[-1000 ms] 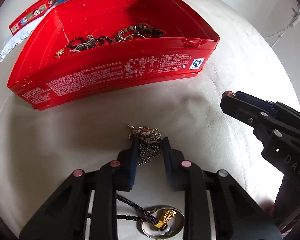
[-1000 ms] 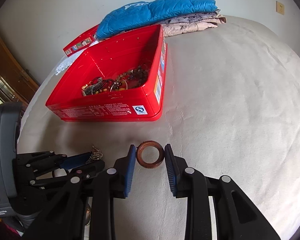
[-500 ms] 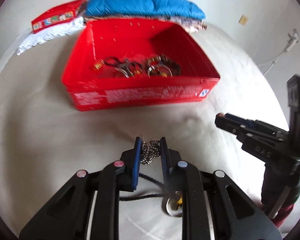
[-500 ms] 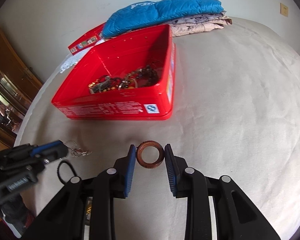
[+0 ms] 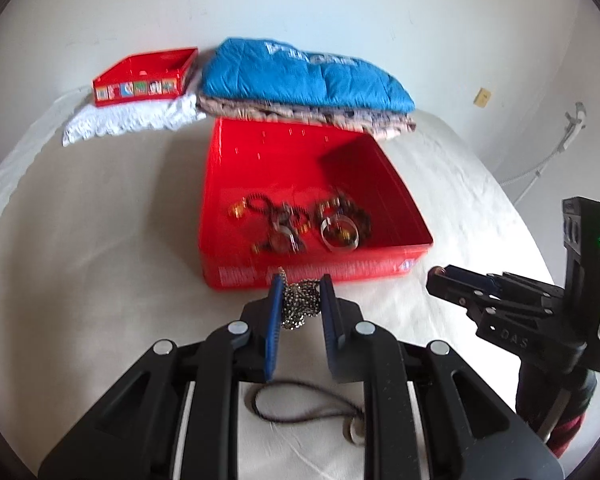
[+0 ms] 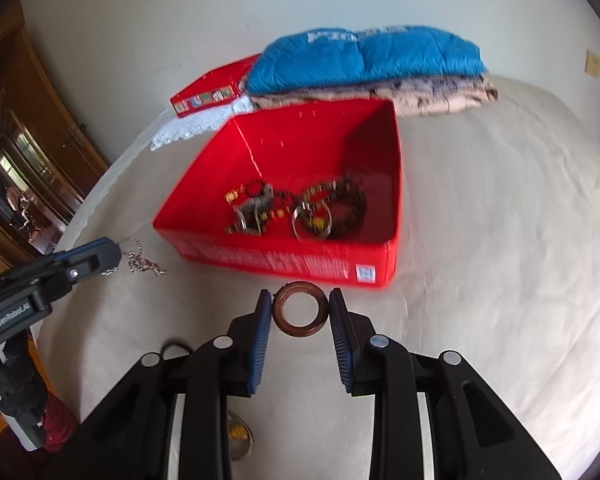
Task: Organize jewelry
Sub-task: 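Drop the silver chain with the left gripper into the red tin while the right drops the wooden ring there, then grasp the black cord keychain by its gold charm with the right gripper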
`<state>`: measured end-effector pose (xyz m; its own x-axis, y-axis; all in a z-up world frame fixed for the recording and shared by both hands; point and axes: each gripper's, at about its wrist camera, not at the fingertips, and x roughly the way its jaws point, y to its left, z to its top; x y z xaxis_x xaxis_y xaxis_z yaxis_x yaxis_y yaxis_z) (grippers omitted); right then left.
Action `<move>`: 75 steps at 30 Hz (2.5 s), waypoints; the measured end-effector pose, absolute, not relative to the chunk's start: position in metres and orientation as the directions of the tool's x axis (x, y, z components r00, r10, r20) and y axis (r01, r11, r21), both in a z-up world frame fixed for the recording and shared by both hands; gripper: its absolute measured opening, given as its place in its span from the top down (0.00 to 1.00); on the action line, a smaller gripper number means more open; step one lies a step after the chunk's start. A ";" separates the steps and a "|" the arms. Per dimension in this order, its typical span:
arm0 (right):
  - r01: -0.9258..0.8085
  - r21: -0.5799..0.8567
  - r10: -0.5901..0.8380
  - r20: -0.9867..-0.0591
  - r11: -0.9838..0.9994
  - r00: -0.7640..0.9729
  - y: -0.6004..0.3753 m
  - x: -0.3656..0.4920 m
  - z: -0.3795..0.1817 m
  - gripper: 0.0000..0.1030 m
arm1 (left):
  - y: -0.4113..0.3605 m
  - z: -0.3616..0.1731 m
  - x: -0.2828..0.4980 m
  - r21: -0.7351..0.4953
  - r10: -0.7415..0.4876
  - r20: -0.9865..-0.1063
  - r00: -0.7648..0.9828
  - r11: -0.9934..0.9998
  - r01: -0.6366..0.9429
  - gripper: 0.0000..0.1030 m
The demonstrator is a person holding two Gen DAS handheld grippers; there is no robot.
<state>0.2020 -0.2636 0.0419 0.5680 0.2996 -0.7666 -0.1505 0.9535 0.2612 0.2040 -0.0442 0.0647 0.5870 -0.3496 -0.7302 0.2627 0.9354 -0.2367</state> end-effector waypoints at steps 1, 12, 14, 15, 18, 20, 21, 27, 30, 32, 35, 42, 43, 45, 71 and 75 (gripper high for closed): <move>-0.152 0.260 0.300 -0.761 0.953 0.575 -0.262 0.206 0.047 0.72 | -0.044 0.068 0.210 -0.237 -0.346 -0.725 0.596 0.937 0.256 0.84; -0.109 0.256 0.272 -0.779 0.960 0.565 -0.240 0.297 0.040 0.72 | -0.048 0.050 0.306 -0.289 -0.353 -0.727 0.589 0.935 0.204 0.84; -0.098 0.251 0.264 -0.799 0.963 0.541 -0.236 0.313 0.027 0.72 | -0.051 0.040 0.318 -0.288 -0.350 -0.744 0.569 0.937 0.199 0.84; -0.094 0.251 0.262 -0.805 0.963 0.532 -0.235 0.319 0.022 0.72 | -0.052 0.034 0.326 -0.287 -0.346 -0.756 0.555 0.938 0.195 0.84; -0.080 0.238 0.245 -0.825 0.968 0.510 -0.232 0.334 0.007 0.72 | -0.055 0.020 0.340 -0.289 -0.349 -0.778 0.522 0.937 0.196 0.83; -0.078 0.232 0.239 -0.829 0.970 0.505 -0.231 0.340 0.001 0.71 | -0.057 0.014 0.347 -0.291 -0.354 -0.788 0.503 0.935 0.203 0.83; -0.079 0.232 0.239 -0.829 0.970 0.505 -0.231 0.342 -0.001 0.71 | -0.057 0.010 0.350 -0.293 -0.357 -0.793 0.494 0.934 0.205 0.82; -0.072 0.235 0.237 -0.814 0.969 0.531 -0.239 0.339 -0.001 0.68 | -0.053 0.005 0.353 -0.284 -0.342 -0.799 0.495 0.940 0.189 0.74; -0.072 0.239 0.238 -0.796 0.968 0.557 -0.243 0.335 0.007 0.68 | -0.049 0.009 0.349 -0.279 -0.333 -0.793 0.510 0.943 0.181 0.68; -0.070 0.233 0.229 -0.781 0.970 0.581 -0.248 0.327 0.014 0.63 | -0.047 0.014 0.344 -0.268 -0.321 -0.787 0.526 0.947 0.178 0.64; -0.064 0.226 0.218 -0.769 0.972 0.601 -0.252 0.317 0.021 0.56 | -0.045 0.023 0.332 -0.241 -0.295 -0.775 0.559 0.956 0.169 0.55; -0.077 0.219 0.217 -0.745 0.973 0.631 -0.254 0.285 0.038 0.50 | -0.042 0.045 0.295 -0.201 -0.269 -0.740 0.616 0.963 0.179 0.45; -0.080 0.214 0.216 -0.743 0.974 0.633 -0.253 0.281 0.039 0.47 | -0.042 0.046 0.291 -0.197 -0.267 -0.738 0.620 0.964 0.181 0.44; -0.092 0.202 0.213 -0.739 0.975 0.639 -0.249 0.271 0.042 0.44 | -0.041 0.050 0.279 -0.188 -0.262 -0.732 0.629 0.965 0.182 0.41; -0.254 0.232 0.332 -0.807 0.939 0.489 -0.216 0.138 0.006 0.15 | 0.009 0.013 0.166 -0.154 -0.195 -0.779 0.597 0.981 0.118 0.12; -0.271 0.278 0.376 -0.816 0.921 0.440 -0.214 0.122 -0.002 0.36 | 0.016 -0.002 0.152 -0.155 -0.187 -0.802 0.568 0.982 0.104 0.12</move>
